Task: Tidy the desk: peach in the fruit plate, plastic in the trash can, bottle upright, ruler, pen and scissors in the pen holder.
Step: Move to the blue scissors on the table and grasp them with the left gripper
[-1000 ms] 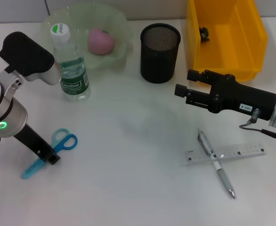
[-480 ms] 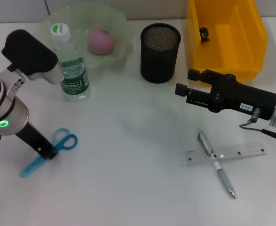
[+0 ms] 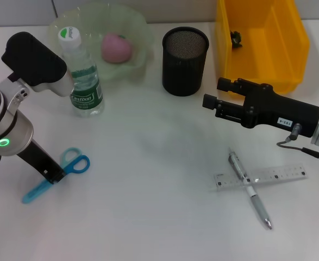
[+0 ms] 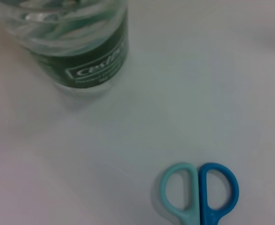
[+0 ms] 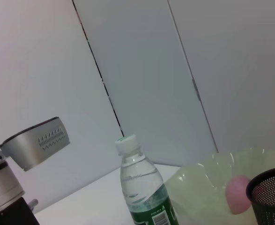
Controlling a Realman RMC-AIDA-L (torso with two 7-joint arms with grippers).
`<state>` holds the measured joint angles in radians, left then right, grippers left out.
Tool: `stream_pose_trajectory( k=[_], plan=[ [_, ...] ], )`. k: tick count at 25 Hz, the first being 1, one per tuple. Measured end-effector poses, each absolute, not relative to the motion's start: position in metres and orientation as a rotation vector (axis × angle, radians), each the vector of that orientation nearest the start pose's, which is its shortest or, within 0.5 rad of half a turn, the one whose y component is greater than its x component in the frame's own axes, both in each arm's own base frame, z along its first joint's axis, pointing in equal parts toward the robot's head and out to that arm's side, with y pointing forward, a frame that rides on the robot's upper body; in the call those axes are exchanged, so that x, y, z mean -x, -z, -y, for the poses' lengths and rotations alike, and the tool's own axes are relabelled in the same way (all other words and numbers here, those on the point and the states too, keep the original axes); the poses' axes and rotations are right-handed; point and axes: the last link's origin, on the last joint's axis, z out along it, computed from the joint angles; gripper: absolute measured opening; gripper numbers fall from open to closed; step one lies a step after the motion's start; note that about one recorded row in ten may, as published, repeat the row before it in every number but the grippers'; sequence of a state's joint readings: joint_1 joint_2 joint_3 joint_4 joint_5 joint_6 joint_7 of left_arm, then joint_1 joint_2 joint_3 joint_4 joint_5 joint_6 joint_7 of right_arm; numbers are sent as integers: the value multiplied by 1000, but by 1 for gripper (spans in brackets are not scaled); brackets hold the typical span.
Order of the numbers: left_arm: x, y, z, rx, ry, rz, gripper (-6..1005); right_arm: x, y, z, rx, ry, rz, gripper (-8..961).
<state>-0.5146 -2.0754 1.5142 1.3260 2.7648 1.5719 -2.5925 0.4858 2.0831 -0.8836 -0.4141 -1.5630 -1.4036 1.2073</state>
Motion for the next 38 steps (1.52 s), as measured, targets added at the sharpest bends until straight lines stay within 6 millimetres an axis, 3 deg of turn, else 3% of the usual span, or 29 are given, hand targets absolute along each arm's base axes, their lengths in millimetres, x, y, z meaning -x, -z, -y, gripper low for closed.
stream_pose_trajectory(
  k=[10, 28, 38],
  plan=[
    [220, 6, -329, 2498, -828, 911, 199, -264, 32, -325, 2490, -973, -722, 720],
    [217, 5, -327, 2481, -820, 960, 527, -265, 32, -327, 2482, -964, -723, 721],
    [217, 4, -328, 2460, -813, 965, 569, -265, 32, -327, 2483, -964, -722, 721]
  ],
)
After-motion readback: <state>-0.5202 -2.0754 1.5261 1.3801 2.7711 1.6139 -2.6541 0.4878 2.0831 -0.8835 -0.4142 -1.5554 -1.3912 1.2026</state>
